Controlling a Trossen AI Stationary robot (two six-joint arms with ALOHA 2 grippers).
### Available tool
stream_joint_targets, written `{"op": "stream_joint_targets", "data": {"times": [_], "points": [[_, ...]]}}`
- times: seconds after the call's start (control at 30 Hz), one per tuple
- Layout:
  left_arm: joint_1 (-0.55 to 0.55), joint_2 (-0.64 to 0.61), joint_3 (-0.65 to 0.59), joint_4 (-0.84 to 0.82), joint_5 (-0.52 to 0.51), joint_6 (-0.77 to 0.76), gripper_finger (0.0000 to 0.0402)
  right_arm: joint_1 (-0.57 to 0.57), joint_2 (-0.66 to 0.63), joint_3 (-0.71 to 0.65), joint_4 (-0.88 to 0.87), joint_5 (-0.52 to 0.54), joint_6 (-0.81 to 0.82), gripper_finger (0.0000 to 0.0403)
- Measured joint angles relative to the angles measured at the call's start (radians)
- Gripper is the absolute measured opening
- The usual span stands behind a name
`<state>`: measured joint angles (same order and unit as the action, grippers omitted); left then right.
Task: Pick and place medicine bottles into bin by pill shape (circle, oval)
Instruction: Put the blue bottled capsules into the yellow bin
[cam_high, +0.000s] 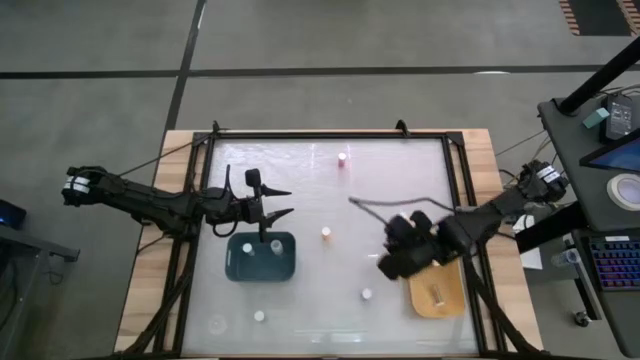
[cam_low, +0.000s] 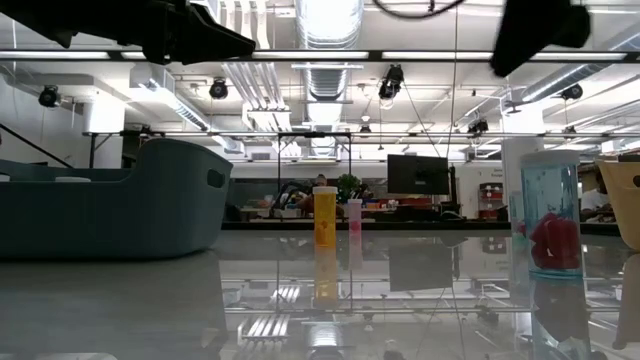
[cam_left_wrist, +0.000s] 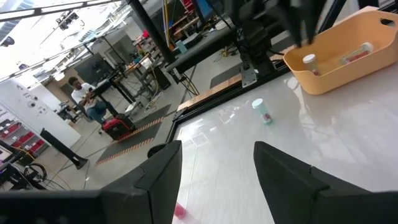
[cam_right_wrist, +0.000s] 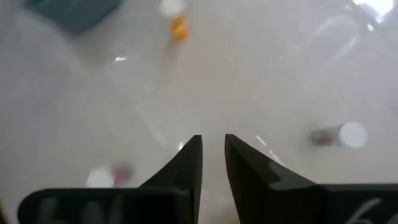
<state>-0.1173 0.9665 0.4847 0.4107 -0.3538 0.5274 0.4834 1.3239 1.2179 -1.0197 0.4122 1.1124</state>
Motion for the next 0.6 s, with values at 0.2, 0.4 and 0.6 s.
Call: {"op": "stream_joint_targets", "data": {"times": [0.2, 0.4, 0.6], "points": [[0.000, 0.000, 0.000, 0.000, 0.000, 0.000, 0.0184, -0.184, 0.000, -0.001, -0.001, -0.060, -0.032, 0.0046], [0.000, 0.000, 0.000, 0.000, 0.000, 0.000, 0.0184, -0.360, 0.000, -0.004, -0.058, -0.212, -0.024, 0.0027], [0.000, 0.000, 0.000, 0.000, 0.000, 0.000, 0.0184, -0.488, 0.000, -0.008, -0.193, -0.323, -0.030, 0.0009]]}}
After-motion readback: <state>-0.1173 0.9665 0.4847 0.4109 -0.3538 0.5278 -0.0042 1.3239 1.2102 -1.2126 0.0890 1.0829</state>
